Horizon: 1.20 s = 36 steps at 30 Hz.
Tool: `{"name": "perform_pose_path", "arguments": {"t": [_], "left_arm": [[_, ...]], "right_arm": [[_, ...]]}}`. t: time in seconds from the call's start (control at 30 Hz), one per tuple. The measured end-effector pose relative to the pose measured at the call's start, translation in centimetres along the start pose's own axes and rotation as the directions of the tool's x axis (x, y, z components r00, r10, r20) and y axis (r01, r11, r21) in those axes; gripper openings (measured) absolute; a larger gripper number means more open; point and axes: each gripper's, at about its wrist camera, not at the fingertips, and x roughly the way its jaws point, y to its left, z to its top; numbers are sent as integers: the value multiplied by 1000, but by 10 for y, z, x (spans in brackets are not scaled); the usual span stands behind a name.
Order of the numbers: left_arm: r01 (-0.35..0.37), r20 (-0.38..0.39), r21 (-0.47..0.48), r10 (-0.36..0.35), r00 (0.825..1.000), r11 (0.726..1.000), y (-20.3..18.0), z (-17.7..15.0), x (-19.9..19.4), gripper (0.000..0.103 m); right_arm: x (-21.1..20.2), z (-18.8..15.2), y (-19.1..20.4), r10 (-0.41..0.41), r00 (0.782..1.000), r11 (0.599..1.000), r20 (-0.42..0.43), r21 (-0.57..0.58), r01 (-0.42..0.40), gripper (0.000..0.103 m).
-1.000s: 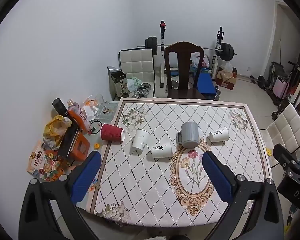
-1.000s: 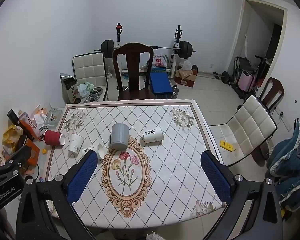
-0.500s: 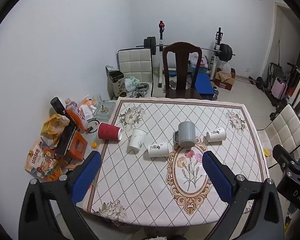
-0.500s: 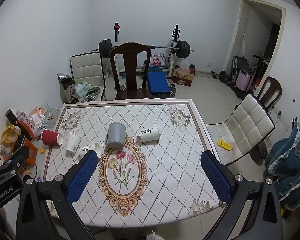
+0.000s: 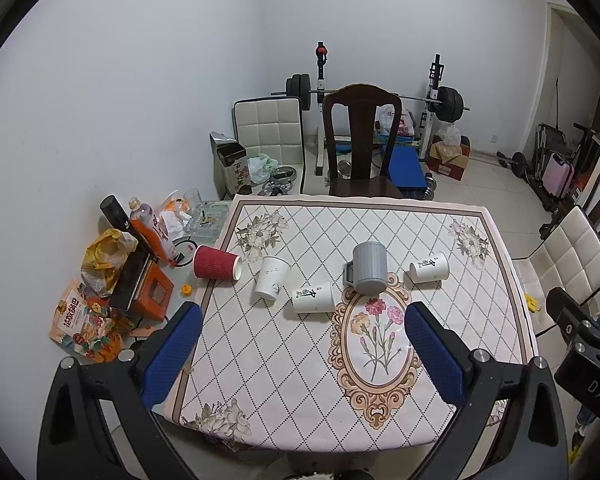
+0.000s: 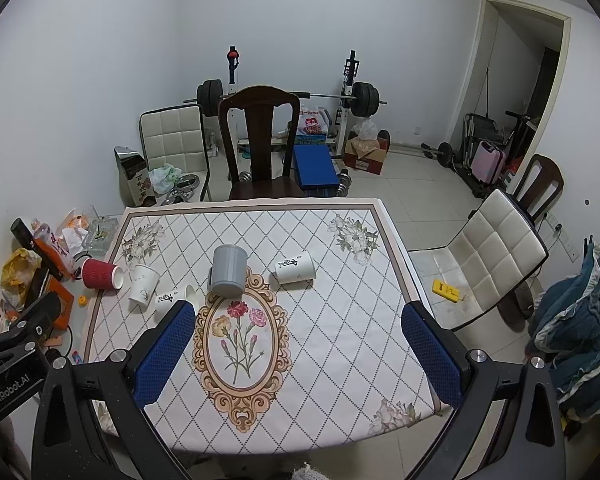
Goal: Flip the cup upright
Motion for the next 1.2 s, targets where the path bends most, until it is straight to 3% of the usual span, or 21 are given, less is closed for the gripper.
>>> {"name": "perform_pose_path", "arguments": {"t": [1.2], "left_arm": [[-3,2,0,3,1000,1000,-3,0,-1,103]], "right_arm": [[-4,-3,-7,5,1000,1000,-1,-3,-5,103]]}}
